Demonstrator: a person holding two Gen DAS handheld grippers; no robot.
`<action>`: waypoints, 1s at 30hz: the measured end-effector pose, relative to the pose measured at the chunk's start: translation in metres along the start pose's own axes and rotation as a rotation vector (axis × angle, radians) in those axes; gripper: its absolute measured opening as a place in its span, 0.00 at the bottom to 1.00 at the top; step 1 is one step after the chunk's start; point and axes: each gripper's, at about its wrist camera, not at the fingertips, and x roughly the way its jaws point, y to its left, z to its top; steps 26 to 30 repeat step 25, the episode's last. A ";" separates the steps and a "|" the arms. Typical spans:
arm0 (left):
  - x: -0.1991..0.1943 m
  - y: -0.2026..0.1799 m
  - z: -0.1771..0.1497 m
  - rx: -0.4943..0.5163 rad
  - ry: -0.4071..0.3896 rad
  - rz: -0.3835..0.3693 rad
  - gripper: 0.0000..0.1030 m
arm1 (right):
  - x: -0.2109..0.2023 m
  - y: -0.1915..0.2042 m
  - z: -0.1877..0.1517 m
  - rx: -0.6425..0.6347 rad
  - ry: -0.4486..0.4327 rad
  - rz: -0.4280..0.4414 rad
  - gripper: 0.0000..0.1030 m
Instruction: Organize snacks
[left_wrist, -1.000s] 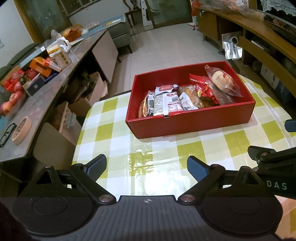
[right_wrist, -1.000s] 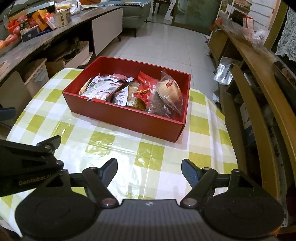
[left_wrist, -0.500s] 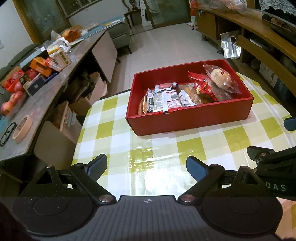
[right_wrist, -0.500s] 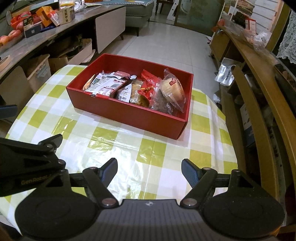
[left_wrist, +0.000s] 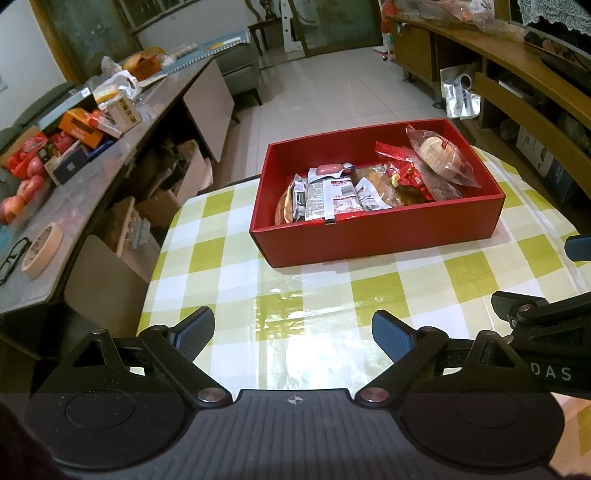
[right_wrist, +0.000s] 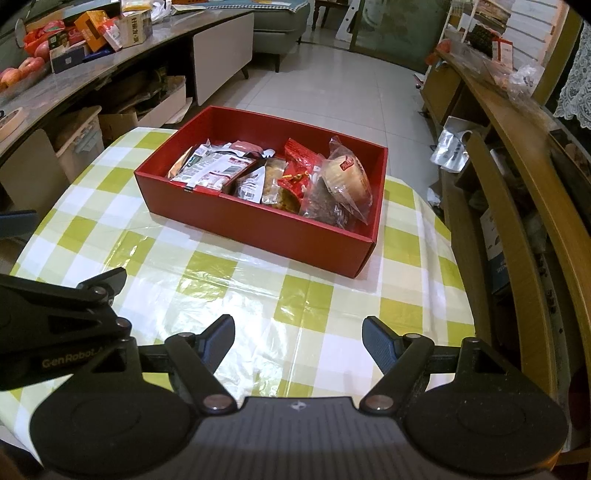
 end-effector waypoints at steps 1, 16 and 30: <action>0.000 0.000 0.000 -0.001 0.000 -0.001 0.92 | 0.000 0.001 0.000 -0.003 -0.001 -0.001 0.79; -0.002 0.004 -0.003 -0.018 -0.031 -0.008 0.93 | -0.001 -0.003 0.000 0.000 -0.003 0.023 0.80; -0.003 0.007 -0.002 -0.026 -0.043 0.002 0.96 | 0.000 -0.006 -0.001 0.006 0.001 0.021 0.80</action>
